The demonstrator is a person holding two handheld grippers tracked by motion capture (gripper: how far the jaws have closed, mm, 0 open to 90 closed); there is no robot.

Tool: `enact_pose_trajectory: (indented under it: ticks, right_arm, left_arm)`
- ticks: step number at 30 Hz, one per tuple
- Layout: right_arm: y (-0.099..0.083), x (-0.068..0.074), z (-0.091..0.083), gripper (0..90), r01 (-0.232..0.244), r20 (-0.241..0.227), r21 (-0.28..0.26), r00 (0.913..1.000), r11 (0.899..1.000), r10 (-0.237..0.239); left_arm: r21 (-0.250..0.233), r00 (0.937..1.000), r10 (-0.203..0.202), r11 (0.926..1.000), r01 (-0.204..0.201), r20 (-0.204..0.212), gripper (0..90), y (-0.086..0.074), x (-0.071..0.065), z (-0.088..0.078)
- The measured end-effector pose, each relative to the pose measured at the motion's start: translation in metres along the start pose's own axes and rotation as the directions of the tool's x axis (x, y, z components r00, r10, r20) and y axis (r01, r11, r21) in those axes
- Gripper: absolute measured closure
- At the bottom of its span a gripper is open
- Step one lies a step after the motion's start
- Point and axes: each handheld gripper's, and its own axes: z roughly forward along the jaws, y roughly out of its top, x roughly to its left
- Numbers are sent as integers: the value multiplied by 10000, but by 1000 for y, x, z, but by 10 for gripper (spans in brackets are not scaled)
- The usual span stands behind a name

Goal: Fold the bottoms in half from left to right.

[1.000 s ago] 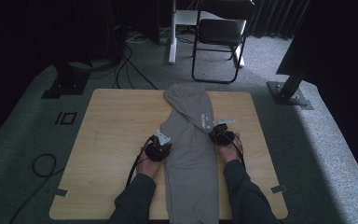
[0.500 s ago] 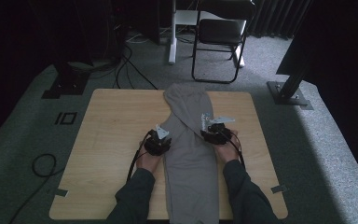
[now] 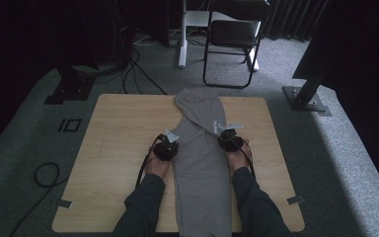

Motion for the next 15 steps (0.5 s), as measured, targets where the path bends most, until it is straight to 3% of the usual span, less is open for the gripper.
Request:
enact_pose_trajectory:
  ticks: [7, 12, 14, 15]
  right_arm:
    - [-12, -2, -10, 865, -387, -470, -70, 9982, 9992, 383]
    - [-37, 6, -32, 866, -750, -1326, -133, 9885, 9971, 725]
    - [-46, 10, -41, 866, -663, -1484, -70, 9868, 9978, 645]
    - [-50, 12, -46, 866, -589, -1562, -51, 9861, 9983, 573]
  left_arm:
    - [-40, 10000, 10, 10000, -10, 64, 854, -12, -11, -14]
    - [-42, 9992, 41, 10000, -39, 390, 853, -36, -23, -43]
    - [-36, 9987, 144, 9999, -142, 493, 851, -44, -28, -52]
    - [-53, 9984, 11, 10000, -8, 565, 850, -48, -30, -57]
